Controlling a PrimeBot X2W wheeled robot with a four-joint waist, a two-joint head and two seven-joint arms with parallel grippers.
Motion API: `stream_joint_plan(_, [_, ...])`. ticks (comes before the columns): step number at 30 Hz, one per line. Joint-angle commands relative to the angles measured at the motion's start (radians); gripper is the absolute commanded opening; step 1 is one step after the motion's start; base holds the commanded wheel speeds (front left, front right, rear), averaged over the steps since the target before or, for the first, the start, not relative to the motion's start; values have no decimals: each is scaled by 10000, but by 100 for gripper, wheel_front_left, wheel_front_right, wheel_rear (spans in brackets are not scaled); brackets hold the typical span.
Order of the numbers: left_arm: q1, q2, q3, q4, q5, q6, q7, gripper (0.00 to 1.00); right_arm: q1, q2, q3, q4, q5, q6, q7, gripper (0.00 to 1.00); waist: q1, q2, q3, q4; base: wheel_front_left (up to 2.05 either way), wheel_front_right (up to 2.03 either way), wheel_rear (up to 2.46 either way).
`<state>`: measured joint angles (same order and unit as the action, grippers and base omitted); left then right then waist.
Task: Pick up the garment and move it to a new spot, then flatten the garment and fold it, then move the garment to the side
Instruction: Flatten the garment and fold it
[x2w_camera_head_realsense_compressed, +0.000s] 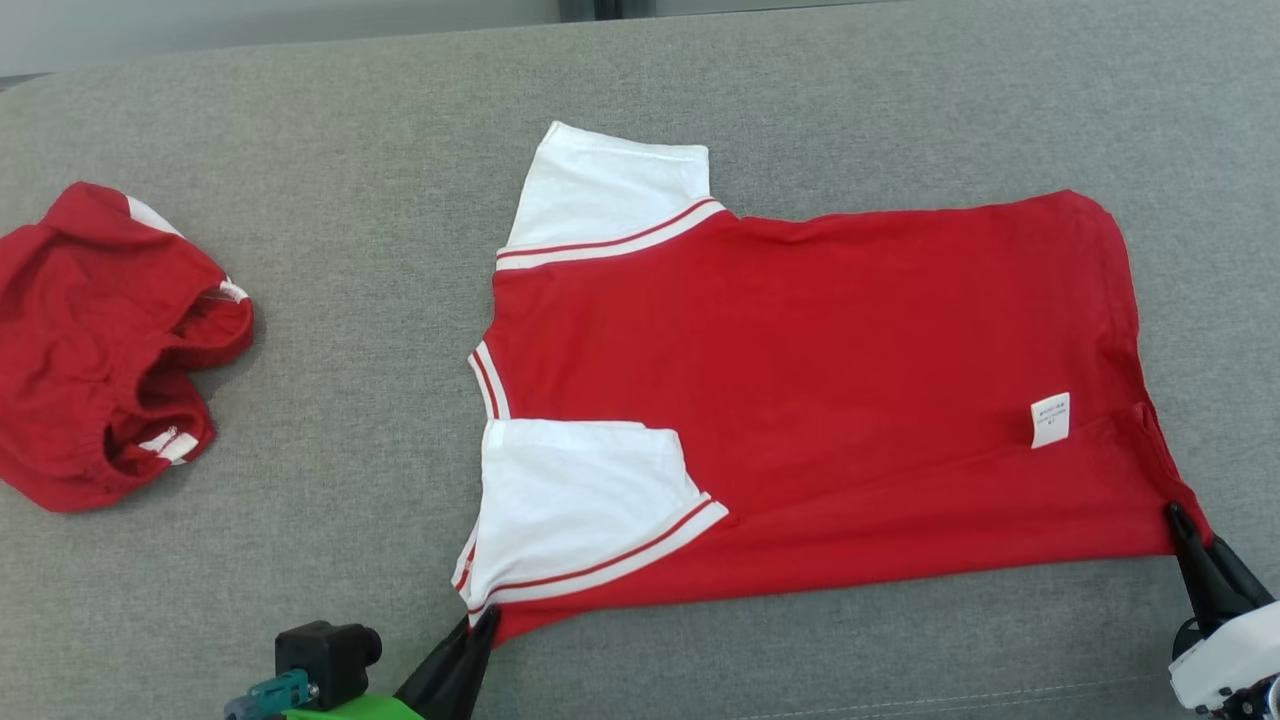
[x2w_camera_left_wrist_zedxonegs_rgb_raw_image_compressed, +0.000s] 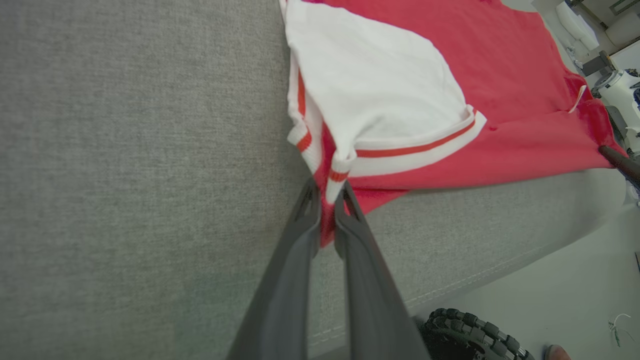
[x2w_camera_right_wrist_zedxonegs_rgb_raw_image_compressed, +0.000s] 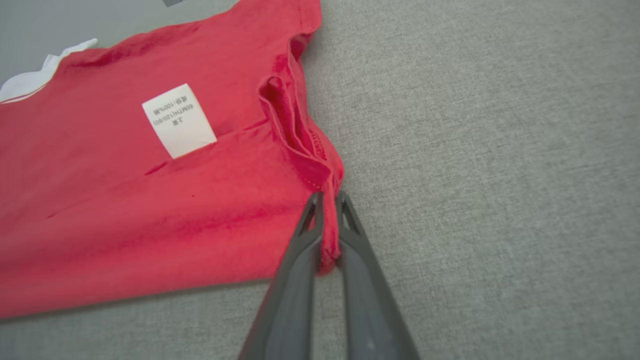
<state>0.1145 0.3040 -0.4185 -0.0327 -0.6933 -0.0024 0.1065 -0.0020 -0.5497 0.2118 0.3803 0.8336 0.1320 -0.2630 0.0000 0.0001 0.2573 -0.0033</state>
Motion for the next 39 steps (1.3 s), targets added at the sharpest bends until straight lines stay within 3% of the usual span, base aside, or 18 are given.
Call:
stream_joint_plan(1, [165, 155, 42, 41, 56, 126, 57, 0, 184, -29, -99, 4, -65, -24, -22, 0, 0, -1, -119, -5, 0, 0, 0])
stream_joint_plan(5, [203, 121, -95, 172, 35, 238, 308, 0, 294, 30, -137, 155, -107, -24, -24, 0, 0, -1, -243, -22, 0, 0, 0])
stream_joint_plan(6, [200, 103, -140, 205, 15, 255, 385, 0, 306, 63, -152, 202, -98, -24, -24, 27, 0, -1, -272, -19, 0, 0, 0])
stream_joint_plan(7, [188, 88, -162, 204, 8, 286, 423, 0, 318, 65, -157, 247, -99, -24, -24, 48, 0, -1, -290, -13, 0, 0, 0])
stream_joint_plan(8, [171, 53, -159, 193, -18, 318, 454, 32, 308, 56, -164, 308, -109, -24, -24, 100, 0, -1, -304, -9, 0, 0, 0])
stream_joint_plan(9, [157, 65, -183, 199, -5, 333, 498, 86, 290, 63, -162, 339, -126, -24, -24, 100, 0, -1, -313, -9, 0, 0, 0])
stream_joint_plan(10, [139, 74, -188, 183, 31, 360, 498, 100, 284, 69, -151, 344, -139, -21, -25, 100, 0, -1, -320, -10, 0, 0, 0])
stream_joint_plan(18, [143, 313, 200, -983, 278, 797, 266, 100, 409, 34, -953, -603, -762, -18, -25, 100, 0, -1, -288, -79, 0, 0, 0])
stream_joint_plan(23, [-1026, 661, 663, -1894, 650, 971, 326, 100, 46, 463, -1401, -1505, -1642, -15, -25, 100, 0, -1, -59, -98, 0, 0, 0])
stream_joint_plan(28, [-3629, 1024, 762, -1686, 986, 607, 1217, 100, -550, 759, -1111, -1749, -2100, -13, -25, 100, 0, -1, 485, -128, 0, 0, 0])
stream_joint_plan(32, [-6279, 1278, 689, -621, 1189, 239, 2342, 100, -1444, 758, -588, -1754, -2267, -13, -25, 100, 0, -1, 1199, -435, 0, 0, 0])
stream_joint_plan(39, [-10282, 786, 107, 1950, 615, -636, 4756, 100, -2806, 912, 2, -1856, -2391, -13, -25, 100, 0, -1, 2457, -990, 0, 0, 0])
